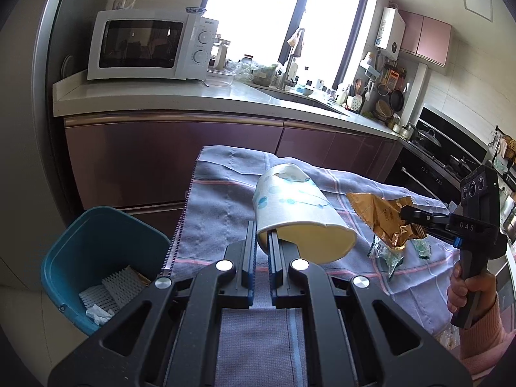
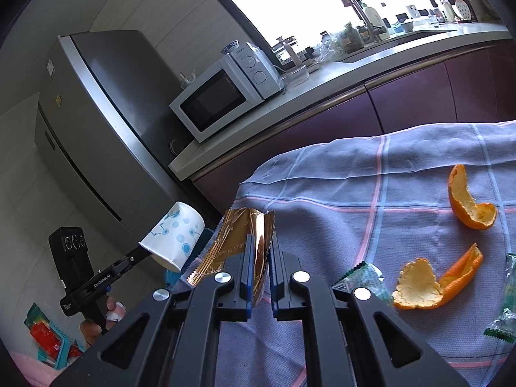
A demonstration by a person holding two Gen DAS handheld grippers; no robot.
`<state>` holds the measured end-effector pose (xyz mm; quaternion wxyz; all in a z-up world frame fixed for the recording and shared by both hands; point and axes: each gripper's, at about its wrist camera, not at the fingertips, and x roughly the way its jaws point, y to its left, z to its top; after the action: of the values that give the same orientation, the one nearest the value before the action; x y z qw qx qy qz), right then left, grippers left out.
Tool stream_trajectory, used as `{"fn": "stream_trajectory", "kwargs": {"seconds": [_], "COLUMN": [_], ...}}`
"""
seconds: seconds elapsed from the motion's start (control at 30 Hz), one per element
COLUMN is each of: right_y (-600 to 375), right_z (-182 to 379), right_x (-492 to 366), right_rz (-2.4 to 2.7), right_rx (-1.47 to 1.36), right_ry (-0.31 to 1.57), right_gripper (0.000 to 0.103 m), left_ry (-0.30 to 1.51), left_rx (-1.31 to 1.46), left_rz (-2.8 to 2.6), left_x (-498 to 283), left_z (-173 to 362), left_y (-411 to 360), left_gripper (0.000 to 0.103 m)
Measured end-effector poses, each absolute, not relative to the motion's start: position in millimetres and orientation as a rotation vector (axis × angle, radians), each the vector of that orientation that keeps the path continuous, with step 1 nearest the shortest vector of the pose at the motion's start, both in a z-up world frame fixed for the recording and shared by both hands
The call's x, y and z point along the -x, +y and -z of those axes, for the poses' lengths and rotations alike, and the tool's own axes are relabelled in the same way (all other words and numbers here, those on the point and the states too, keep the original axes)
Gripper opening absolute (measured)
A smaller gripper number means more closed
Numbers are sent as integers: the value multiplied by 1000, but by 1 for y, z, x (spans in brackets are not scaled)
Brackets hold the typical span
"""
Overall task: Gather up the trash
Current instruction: 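Lift the cup and gold wrapper and carry both to the teal bin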
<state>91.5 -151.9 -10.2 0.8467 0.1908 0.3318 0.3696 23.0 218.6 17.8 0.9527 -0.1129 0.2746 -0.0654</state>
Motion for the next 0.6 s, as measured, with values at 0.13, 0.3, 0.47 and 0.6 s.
{"fn": "stream_trajectory", "kwargs": {"seconds": [0.13, 0.3, 0.47, 0.6], "right_y": [-131, -108, -86, -69], "right_z": [10, 8, 7, 5], "right_x": [-91, -93, -94, -94], "right_rz": [-819, -864, -899, -926], "right_rx": [-381, -357, -332, -312], "right_ry": [712, 727, 736, 741], "right_gripper": [7, 7, 7, 7], "left_ry": [549, 541, 535, 529], "left_rx": [238, 249, 266, 278], "left_rz": [95, 51, 10, -22], "left_x": [-13, -1, 10, 19], "left_z": [-19, -20, -20, -19], "left_y": [232, 250, 268, 281], "left_gripper": [7, 7, 7, 7]}}
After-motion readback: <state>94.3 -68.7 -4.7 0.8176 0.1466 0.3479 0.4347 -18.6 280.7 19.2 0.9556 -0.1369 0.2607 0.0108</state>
